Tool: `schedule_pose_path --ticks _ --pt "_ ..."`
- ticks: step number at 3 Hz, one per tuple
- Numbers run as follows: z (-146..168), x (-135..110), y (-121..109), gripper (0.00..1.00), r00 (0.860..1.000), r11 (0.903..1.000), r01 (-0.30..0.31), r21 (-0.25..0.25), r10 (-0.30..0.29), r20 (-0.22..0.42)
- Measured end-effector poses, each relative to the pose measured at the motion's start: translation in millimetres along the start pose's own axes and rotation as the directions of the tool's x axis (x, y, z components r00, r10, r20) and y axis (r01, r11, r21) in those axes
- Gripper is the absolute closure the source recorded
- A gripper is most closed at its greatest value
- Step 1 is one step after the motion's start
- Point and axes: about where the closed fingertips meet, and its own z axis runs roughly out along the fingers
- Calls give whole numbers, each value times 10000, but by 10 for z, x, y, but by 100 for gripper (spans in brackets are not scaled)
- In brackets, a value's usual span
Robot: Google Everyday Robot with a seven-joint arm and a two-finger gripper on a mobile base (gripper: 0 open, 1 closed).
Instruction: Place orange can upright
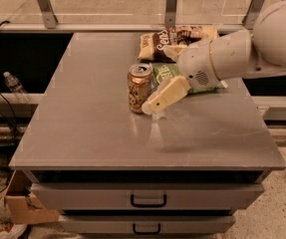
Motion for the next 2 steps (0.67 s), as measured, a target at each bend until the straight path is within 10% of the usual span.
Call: schedule_pose_path --ticks 2 --pt "-383 144 163 0 9943 9997 -146 -214 123 -1059"
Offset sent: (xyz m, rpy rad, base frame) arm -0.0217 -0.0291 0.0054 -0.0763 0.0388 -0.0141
